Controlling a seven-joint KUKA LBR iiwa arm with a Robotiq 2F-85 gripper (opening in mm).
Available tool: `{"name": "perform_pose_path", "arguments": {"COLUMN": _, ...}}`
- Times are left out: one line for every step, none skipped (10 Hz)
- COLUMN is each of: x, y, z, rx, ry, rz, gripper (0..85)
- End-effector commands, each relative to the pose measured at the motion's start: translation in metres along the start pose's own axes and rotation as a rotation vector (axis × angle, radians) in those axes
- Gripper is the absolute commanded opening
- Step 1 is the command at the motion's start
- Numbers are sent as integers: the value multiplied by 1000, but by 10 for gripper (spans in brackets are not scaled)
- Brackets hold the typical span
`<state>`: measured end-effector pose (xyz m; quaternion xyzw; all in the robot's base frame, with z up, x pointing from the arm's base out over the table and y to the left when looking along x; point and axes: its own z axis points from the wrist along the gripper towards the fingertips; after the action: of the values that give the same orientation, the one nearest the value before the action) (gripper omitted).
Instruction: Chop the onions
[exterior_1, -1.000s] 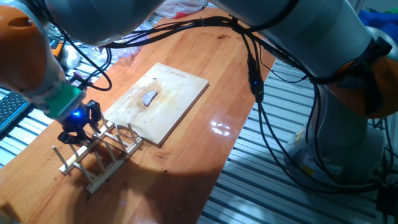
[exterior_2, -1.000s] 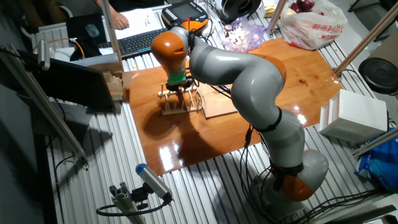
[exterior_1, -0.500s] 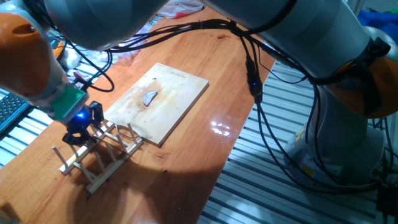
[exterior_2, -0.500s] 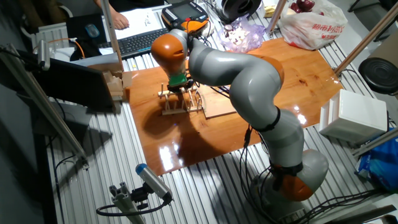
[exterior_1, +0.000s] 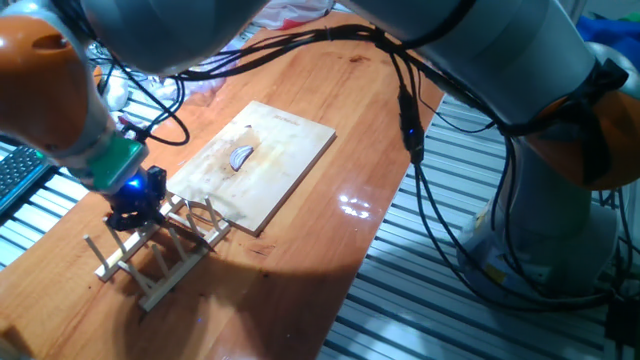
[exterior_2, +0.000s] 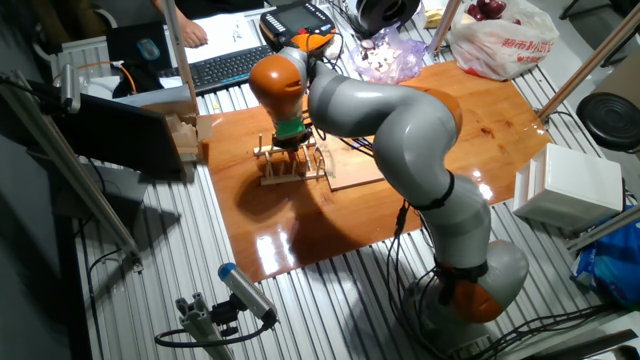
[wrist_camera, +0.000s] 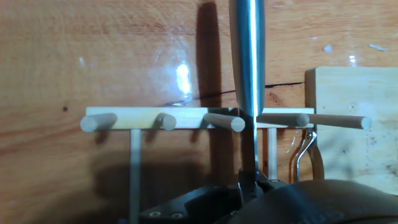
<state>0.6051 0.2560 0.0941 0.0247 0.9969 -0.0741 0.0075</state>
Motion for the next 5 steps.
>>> {"name": "perform_pose_path", "arguments": {"x": -1, "y": 0, "z": -5, "rx": -16, "ry": 14, "rz": 0, "gripper": 0}}
{"name": "perform_pose_path", "arguments": {"x": -3, "y": -1, "z": -14, "rx": -29, "ry": 24, "rz": -3, "gripper": 0}}
{"name": "perform_pose_path", "arguments": {"x": -5, "y": -2, "z": -26, "rx": -60, "ry": 32, "rz": -7, "gripper": 0}}
{"name": "perform_pose_path", "arguments": {"x": -5, "y": -5, "z": -42, "rx": -111, "ry": 26, "rz": 3, "gripper": 0}}
{"name": "perform_pose_path", "arguments": {"x": -4, "y": -9, "z": -64, "rx": -170, "ry": 13, "rz": 13, "gripper": 0}}
